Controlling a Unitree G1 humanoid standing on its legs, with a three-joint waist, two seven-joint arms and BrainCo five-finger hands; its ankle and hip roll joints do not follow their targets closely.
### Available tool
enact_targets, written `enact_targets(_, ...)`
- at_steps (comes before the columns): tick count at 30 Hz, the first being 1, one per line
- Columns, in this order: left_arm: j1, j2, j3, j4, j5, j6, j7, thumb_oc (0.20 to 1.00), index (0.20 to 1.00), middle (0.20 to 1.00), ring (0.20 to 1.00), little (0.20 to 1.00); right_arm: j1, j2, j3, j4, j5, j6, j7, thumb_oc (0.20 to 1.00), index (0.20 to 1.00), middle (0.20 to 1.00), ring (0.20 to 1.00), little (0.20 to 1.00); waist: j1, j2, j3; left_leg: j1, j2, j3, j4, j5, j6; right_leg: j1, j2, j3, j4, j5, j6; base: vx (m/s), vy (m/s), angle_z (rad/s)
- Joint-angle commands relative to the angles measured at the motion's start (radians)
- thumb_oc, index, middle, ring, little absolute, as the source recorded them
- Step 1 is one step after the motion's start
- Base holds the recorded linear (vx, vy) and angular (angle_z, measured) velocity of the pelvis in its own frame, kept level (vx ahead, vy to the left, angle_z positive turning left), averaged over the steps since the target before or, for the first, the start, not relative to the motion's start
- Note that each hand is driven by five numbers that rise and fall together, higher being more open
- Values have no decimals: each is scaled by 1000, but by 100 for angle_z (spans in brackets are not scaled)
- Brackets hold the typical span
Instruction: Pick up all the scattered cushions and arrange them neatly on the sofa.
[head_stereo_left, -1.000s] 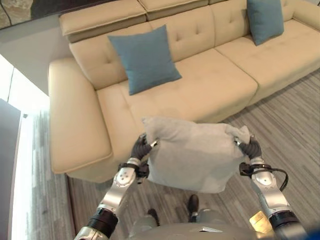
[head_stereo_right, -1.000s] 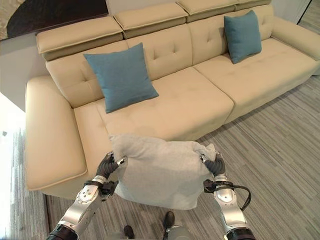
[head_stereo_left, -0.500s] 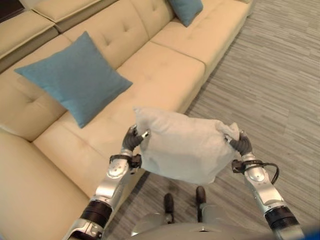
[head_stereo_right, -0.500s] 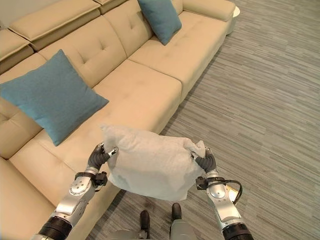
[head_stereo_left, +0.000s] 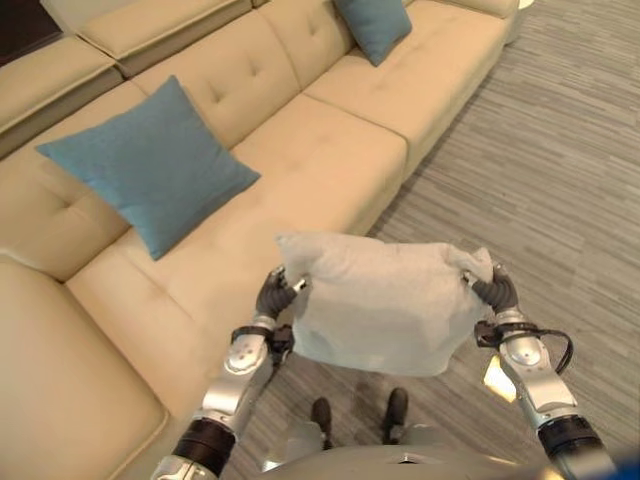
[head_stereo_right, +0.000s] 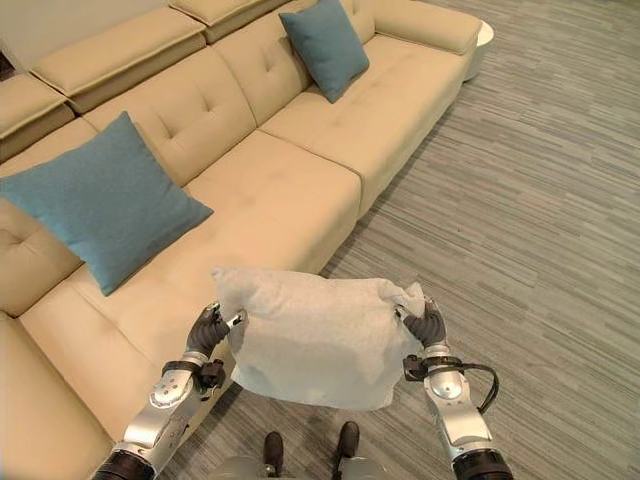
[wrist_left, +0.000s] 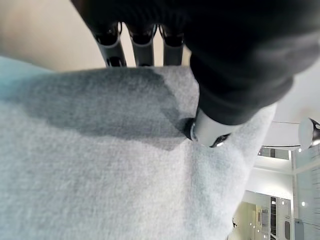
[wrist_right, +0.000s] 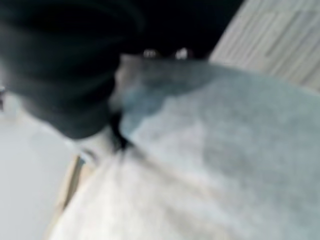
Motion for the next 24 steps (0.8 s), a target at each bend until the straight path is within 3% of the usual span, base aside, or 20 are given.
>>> enact_targets(1, -86, 0, -14, -103, -13, -87, -16, 200, 200, 200, 200, 200, -50, -15, 1, -87, 13, -65, -15, 200, 200, 200, 200, 200, 6, -48, -36, -84, -61, -45, -2, -91, -1, 29, 6, 91, 56, -80, 79, 183, -30, 19)
enact_targets(3, -102, 7, -14, -109, 3, -88, -3, 200, 200, 200, 200, 200, -65, -13, -3, -78, 13, -60, -37, 200, 200, 200, 200, 200, 29, -49, -28, -182, -69, -48, -6, -29, -9, 56, 21, 119, 50, -96, 71, 177, -9, 8)
enact_targets(6, -85, 11, -6, -124, 14, -91, -3, 200, 200, 200, 200, 200, -73, -7, 8, -77, 5, -63, -30, 200, 200, 200, 200, 200, 38, -36, -48, -129, -59, -45, -47, -36, 4, 64, 36, 137, 68, -127, 70, 216, 60, -38)
enact_targets(10, -76, 22, -1, -127, 17, -88, -1, 200, 200, 200, 200, 200, -87, 9, 29, -79, -9, -56, -14, 200, 200, 200, 200, 200, 51, -28, -60, -68, -57, -21, -73, -56, 27, 69, 16, 161, 170, -171, 76, 237, 123, -73)
enact_targets(12, -68, 26, 4, -133, 13, -85, -6, 200, 200, 200, 200, 200, -91, 15, 34, -75, -21, -52, -6, 200, 200, 200, 200, 200, 58, -28, -62, -30, -57, -1, -81, -76, 42, 53, 1, 162, 241, -167, 102, 233, 130, -88)
enact_targets(13, -65, 40, 12, -137, 9, -86, -4, 200, 200, 200, 200, 200, -103, 27, 39, -78, -28, -51, 8, 200, 200, 200, 200, 200, 51, -12, -50, 10, -47, 16, -85, -102, 65, -34, -10, 160, 410, -129, 149, 274, 144, -68)
enact_targets(14, -64, 44, 19, -141, 6, -88, -3, 200, 200, 200, 200, 200, -107, 35, 40, -80, -35, -49, 14, 200, 200, 200, 200, 200, 50, -2, -44, 36, -39, 33, -93, -116, 69, -100, -40, 119, 454, -103, 164, 202, 104, -36)
enact_targets(16, -62, 42, 22, -140, 4, -90, -2, 200, 200, 200, 200, 200, -111, 36, 42, -80, -40, -47, 15, 200, 200, 200, 200, 200, 48, 1, -41, 54, -38, 37, -100, -124, 69, -120, -54, 92, 437, -105, 157, 176, -3, -12)
enact_targets(17, -54, 39, 24, -140, 1, -89, -5, 200, 200, 200, 200, 200, -115, 37, 44, -80, -40, -46, 16, 200, 200, 200, 200, 200, 40, 3, -43, 91, -39, 46, -116, -140, 69, -143, -68, 55, 359, -94, 141, 295, -68, -8)
enact_targets(19, -51, 37, 32, -142, 0, -88, -5, 200, 200, 200, 200, 200, -115, 33, 43, -79, -37, -48, 16, 200, 200, 200, 200, 200, 33, 2, -40, 121, -38, 53, -127, -155, 62, -168, -82, 16, 263, -58, 143, 272, -107, -29)
enact_targets(21, -63, 34, 34, -132, -2, -96, -4, 200, 200, 200, 200, 200, -115, 27, 40, -75, -40, -47, 13, 200, 200, 200, 200, 200, 14, -2, -31, 157, -35, 33, -135, -168, 47, -191, -78, 27, 161, -11, 158, 270, -166, -32)
enact_targets(24, -66, 28, 27, -126, 4, -99, -12, 200, 200, 200, 200, 200, -103, 25, 35, -83, -40, -46, 17, 200, 200, 200, 200, 200, 7, -14, -44, 181, -42, 20, -139, -191, 39, -166, -76, 45, 124, 13, 154, 223, -151, 33)
